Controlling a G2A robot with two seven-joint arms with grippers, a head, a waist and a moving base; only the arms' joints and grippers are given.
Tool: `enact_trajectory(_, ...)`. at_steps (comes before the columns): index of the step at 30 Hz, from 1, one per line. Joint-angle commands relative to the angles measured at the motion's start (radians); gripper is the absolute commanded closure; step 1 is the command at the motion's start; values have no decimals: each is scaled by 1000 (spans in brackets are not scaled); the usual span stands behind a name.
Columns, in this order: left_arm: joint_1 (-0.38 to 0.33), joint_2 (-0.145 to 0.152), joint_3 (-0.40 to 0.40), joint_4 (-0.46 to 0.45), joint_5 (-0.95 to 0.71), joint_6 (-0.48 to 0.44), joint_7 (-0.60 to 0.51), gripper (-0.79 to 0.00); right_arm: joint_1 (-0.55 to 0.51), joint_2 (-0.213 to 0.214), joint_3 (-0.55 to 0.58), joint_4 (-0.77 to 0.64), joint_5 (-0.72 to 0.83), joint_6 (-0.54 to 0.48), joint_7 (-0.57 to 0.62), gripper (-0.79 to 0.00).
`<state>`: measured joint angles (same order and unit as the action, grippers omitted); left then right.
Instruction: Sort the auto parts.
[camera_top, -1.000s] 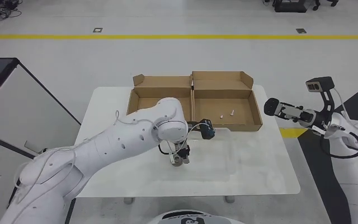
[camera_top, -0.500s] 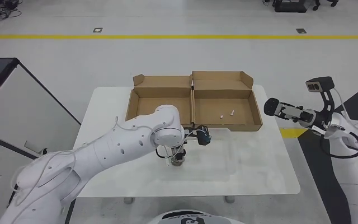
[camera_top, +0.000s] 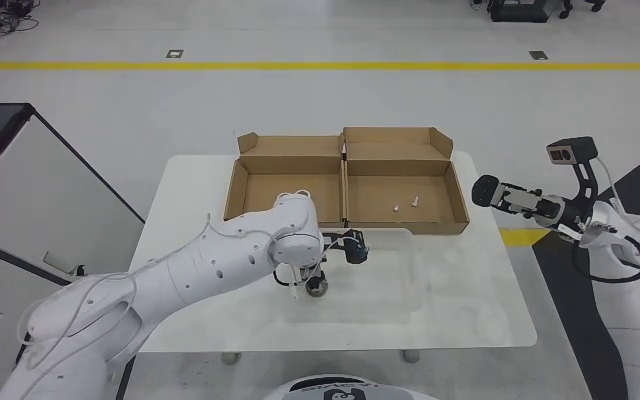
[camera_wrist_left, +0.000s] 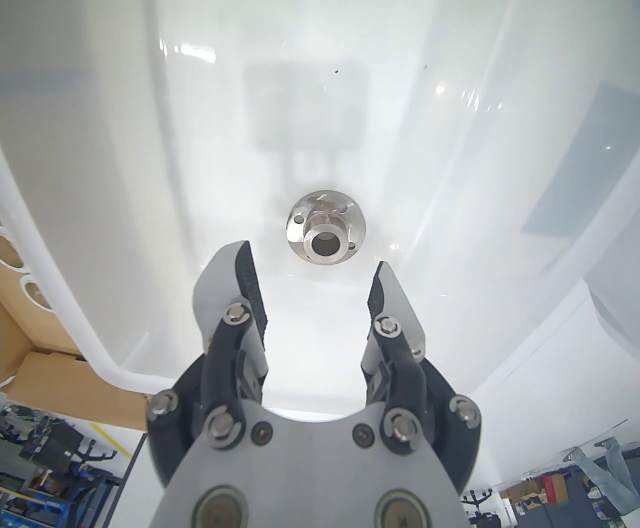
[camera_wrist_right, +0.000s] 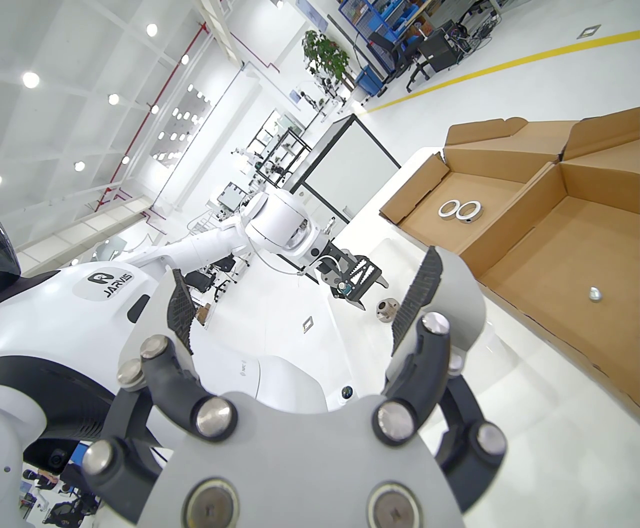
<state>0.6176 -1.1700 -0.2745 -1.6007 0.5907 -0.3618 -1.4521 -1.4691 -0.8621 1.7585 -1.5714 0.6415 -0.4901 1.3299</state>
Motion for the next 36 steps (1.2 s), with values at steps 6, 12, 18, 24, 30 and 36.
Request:
enact_trajectory(6,8,-5,-2,5,15,-12,11,-459,0,0,0,0,0,0,0,-785)
enact_trajectory(12,-3,-12,21,25,-5,-45,39,-446,0,0,0,0,0,0,0,-785)
enact_trajectory(18,-14,-14,44,48,-14,-62,56,-449,0,0,0,0,0,0,0,-785)
enact_trajectory(24,-12,-15,55,68,-18,-71,64,-449,0,0,0,0,0,0,0,-785)
enact_trajectory(30,-10,-16,61,80,-20,-79,72,-428,0,0,0,0,0,0,0,-785)
enact_trajectory(36,-8,-18,62,88,-12,-82,76,-406,0,0,0,0,0,0,0,-785)
